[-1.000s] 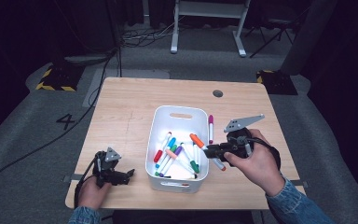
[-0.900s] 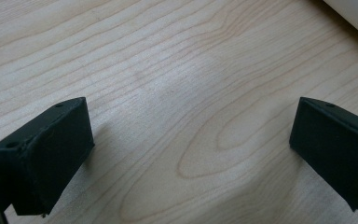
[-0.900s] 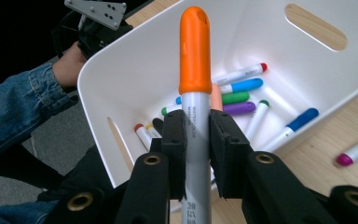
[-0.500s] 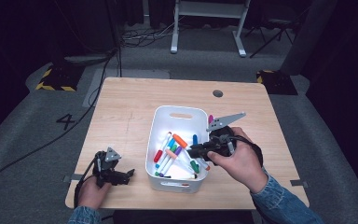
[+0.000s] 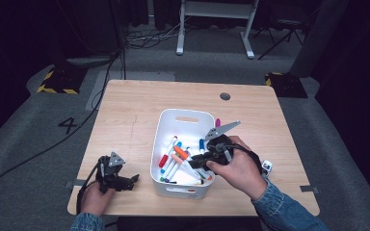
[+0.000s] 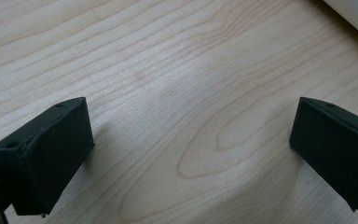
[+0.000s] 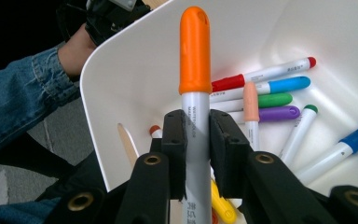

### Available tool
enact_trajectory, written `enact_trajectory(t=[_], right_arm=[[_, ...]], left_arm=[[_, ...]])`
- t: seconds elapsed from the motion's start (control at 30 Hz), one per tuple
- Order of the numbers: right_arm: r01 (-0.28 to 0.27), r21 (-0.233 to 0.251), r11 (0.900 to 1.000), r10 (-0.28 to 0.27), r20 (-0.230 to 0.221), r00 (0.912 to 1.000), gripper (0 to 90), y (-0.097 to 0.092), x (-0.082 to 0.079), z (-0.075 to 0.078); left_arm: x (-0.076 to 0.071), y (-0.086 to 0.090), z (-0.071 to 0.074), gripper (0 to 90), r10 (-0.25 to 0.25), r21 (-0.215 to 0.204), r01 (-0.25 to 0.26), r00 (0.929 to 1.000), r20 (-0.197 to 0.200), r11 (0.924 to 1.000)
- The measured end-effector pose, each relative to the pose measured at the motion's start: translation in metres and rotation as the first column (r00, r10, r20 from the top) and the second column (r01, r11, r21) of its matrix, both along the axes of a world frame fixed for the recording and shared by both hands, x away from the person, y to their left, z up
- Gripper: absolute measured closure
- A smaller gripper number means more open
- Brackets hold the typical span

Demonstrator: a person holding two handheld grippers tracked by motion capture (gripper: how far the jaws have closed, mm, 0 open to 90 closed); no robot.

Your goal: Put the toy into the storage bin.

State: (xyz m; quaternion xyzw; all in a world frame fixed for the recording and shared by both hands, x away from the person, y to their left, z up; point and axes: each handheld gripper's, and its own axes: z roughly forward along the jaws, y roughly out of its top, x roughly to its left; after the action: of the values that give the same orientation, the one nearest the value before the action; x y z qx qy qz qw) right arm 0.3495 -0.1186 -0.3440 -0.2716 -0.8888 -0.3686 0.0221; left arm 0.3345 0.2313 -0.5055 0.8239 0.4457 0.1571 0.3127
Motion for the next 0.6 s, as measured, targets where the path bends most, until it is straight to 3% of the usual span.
enact_trajectory(t=[0.6], right_arm=[[-0.026, -0.067, 0.9974, 0.024, -0.026, 0.9994, 77.4, -0.001, -0.001, -0.011]], left_arm=[[0.000, 0.000, 0.000, 0.0, -0.002, -0.003, 0.002, 1.0000, -0.003, 1.0000]])
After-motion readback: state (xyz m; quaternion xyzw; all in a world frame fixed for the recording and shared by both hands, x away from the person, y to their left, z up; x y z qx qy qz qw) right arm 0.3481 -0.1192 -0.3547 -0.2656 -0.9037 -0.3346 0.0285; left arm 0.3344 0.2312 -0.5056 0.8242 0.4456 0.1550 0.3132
